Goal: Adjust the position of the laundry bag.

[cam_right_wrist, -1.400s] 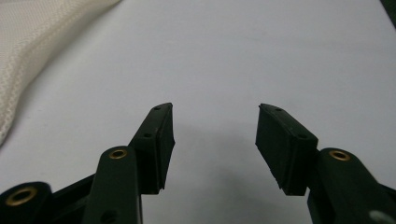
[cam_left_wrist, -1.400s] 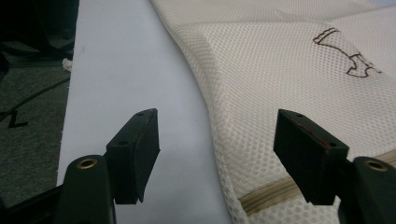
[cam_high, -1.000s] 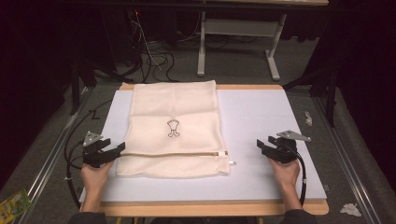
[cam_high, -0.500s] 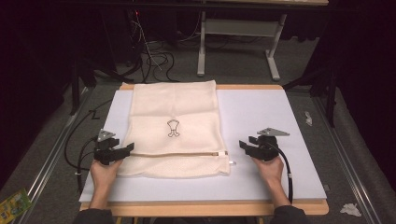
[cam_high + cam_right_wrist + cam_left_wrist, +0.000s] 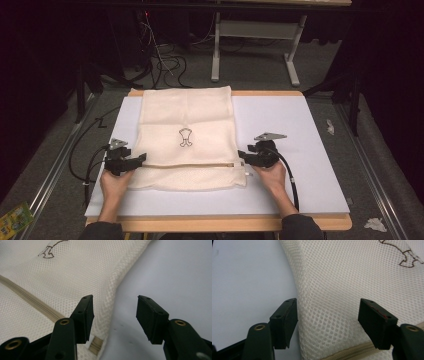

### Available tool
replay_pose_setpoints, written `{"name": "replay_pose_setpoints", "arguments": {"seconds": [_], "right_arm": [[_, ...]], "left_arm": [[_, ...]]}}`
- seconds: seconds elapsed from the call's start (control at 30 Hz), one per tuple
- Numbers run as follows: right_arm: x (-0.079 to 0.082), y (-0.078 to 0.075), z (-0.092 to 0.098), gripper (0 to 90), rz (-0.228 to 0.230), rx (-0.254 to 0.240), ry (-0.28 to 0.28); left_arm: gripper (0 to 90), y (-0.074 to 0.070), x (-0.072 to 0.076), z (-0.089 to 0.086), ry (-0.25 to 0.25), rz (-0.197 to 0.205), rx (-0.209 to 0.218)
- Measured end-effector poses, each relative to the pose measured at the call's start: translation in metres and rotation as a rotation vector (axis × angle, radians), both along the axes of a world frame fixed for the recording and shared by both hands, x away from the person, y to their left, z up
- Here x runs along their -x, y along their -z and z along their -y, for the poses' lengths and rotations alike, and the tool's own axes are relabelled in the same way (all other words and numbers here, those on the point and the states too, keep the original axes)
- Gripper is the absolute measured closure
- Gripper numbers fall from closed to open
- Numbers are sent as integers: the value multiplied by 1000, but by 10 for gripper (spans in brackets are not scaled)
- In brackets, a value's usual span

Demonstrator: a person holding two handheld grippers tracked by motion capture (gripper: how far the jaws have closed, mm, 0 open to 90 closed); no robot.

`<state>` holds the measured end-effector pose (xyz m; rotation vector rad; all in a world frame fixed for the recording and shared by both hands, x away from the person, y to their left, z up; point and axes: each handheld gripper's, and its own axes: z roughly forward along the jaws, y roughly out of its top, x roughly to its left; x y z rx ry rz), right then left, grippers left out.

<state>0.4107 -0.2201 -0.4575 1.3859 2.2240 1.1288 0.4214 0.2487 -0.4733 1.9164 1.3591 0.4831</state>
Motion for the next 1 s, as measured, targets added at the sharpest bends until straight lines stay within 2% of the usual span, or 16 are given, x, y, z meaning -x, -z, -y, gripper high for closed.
{"name": "replay_pose_setpoints", "arguments": {"seconds": [0.1, 0.17, 0.27, 0.43, 0.57, 0.63, 0.7, 0.77, 0.9, 1.0], "right_arm": [[-6, 2, -8, 506, -12, -9, -5], [-9, 3, -14, 520, -15, 3, -5], [-14, 5, -18, 532, -26, 5, -2], [-20, 7, -21, 535, -56, 8, 8], [-25, 7, -27, 558, -81, 29, -5], [-27, 6, -28, 597, -70, 37, 2], [-29, 6, -29, 639, -70, 23, 4], [-30, 7, -30, 687, -79, 37, -1], [-32, 11, -28, 836, -86, 46, -11], [-33, 11, -25, 876, -89, 38, -17]], "left_arm": [[346, -1, -1, -1, -13, -5, 17], [368, 0, -2, 0, -19, 2, 0], [381, 3, -4, 1, -22, -9, -26], [417, 4, -6, 3, -18, -20, -17], [486, 6, -7, 4, -8, -31, -33], [519, 5, -8, 3, -13, -36, -25], [570, 4, -10, 1, -17, -48, -16], [639, 2, -12, 2, -10, -59, -33], [767, -2, -12, 7, 12, -53, -74], [836, -5, -14, 7, 14, -55, -49]]}}
